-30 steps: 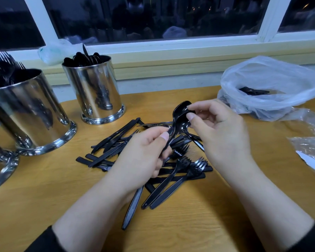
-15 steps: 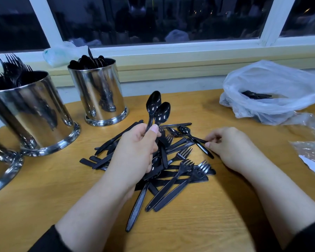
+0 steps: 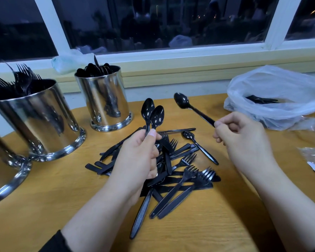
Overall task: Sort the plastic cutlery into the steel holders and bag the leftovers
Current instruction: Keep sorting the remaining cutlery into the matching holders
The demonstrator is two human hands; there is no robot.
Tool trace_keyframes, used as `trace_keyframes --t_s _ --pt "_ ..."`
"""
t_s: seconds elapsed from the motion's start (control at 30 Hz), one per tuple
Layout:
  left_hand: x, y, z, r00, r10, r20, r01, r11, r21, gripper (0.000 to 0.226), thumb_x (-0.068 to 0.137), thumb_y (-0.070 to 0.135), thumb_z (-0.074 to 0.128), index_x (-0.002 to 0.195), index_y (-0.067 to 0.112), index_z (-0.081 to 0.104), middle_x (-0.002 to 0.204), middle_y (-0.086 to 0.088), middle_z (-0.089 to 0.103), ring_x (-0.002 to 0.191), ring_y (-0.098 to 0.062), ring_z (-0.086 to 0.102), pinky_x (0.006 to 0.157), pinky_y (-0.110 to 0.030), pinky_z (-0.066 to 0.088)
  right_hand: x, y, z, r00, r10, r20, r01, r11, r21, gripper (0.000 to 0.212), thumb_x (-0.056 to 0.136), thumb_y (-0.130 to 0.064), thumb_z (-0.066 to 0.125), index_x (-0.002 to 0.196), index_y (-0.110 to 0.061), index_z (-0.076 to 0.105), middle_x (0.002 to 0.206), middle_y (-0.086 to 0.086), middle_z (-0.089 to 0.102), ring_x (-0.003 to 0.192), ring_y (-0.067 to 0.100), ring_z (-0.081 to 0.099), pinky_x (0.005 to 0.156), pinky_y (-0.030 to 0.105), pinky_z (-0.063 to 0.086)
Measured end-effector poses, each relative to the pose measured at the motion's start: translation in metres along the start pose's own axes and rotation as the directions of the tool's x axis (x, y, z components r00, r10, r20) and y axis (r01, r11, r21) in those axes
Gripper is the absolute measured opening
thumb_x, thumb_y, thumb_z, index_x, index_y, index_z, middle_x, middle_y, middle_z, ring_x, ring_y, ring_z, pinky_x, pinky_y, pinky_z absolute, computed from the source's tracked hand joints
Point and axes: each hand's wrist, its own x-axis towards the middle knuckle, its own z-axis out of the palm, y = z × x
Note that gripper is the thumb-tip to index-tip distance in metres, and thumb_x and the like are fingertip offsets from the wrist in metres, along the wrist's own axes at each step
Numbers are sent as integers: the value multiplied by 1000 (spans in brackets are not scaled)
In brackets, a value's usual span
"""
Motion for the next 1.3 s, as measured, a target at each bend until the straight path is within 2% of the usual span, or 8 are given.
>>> trace_keyframes --t_s 0.17,0.37,0.5,0.77,0.9,1.03,1.13,1.3 --pt "1 -1 -1 999 -40 -18 37 994 -106 32 110 38 44 97 12 57 61 2 40 45 -11 27 39 -22 28 -22 -24 15 984 -170 -51 174 979 104 12 91 -23 68 79 -27 67 75 -6 67 67 8 59 62 22 47" --pt "4 -1 2 994 -62 -91 36 965 -261 39 108 45 44 102 10 61 57 4 31 44 -10 23 38 -23 25 -35 -26 37 930 -362 60 366 925 -99 10 86 -21 71 78 -22 65 66 -7 57 67 16 53 60 28 42" --pt "0 3 3 995 -56 -79 32 962 -271 47 106 52 45 108 9 64 59 4 29 46 -10 23 40 -24 25 -38 -26 41 907 -385 169 405 908 -108 9 86 -25 70 80 -25 64 79 -12 57 70 10 53 59 16 38" --pt "-1 1 3 997 -53 -56 42 983 -177 32 103 38 59 96 8 63 63 3 35 47 -10 30 43 -23 28 -40 -23 44 803 -426 416 498 864 -76 10 88 -35 74 93 -28 69 75 -18 57 77 6 57 65 17 45" --pt "3 1 -2 993 -20 -115 5 992 -129 36 105 42 54 82 15 57 69 -3 46 53 -13 42 53 -30 39 -25 -14 34 918 -241 315 261 965 -24 18 89 -49 65 86 -32 70 73 -23 63 71 2 59 61 16 41" --pt "7 7 -6 992 1 -125 -25 981 -191 38 107 43 47 81 16 50 70 -3 55 63 -19 58 72 -41 53 1 12 12 966 42 254 72 903 -423 13 93 -42 68 85 -31 66 73 -16 59 74 2 55 59 22 38" --pt "5 7 -7 991 23 -131 -49 979 -199 38 108 46 44 85 16 47 60 2 37 50 -17 39 52 -30 44 6 20 7 924 248 291 -47 828 -559 17 89 -44 73 93 -28 66 81 -12 59 82 12 57 59 21 37" --pt "8 8 -13 984 -10 -175 -26 978 -205 33 105 46 51 89 18 48 59 6 28 46 -10 20 36 -21 20 7 20 9 920 304 249 -88 777 -624 19 87 -42 75 84 -26 65 82 -5 64 90 23 62 74 34 47"
